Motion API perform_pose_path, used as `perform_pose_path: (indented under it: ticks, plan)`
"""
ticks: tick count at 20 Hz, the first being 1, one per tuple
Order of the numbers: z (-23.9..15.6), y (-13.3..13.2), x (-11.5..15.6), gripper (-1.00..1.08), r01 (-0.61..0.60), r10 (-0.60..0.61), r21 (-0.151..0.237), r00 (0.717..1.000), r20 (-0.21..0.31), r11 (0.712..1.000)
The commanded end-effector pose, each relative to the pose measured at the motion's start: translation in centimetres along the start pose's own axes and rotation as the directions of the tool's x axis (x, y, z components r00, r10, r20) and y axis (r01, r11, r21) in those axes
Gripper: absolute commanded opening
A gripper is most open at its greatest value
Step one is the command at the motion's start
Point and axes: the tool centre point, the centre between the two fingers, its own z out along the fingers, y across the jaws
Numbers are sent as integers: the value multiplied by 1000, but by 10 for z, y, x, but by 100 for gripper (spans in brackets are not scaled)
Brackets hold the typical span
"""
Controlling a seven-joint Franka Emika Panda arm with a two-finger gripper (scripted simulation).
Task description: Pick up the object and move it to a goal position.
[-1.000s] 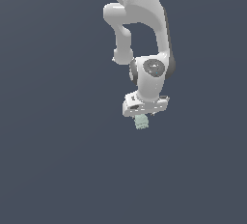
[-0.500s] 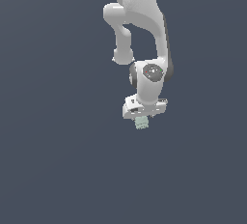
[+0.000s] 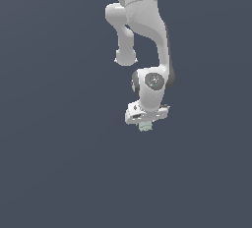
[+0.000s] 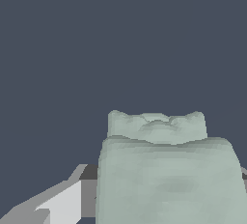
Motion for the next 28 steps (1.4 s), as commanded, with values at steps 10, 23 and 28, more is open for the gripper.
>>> perform_pose_path:
  ticks: [10, 23, 28]
  plan:
    - [0, 0, 0, -100, 1, -1, 0, 1000, -1, 1000]
    - [-32, 27, -18, -100, 1, -1, 0, 1000, -1, 1000]
    - [-63, 52, -35, -100, 1, -1, 0, 1000, -1, 1000]
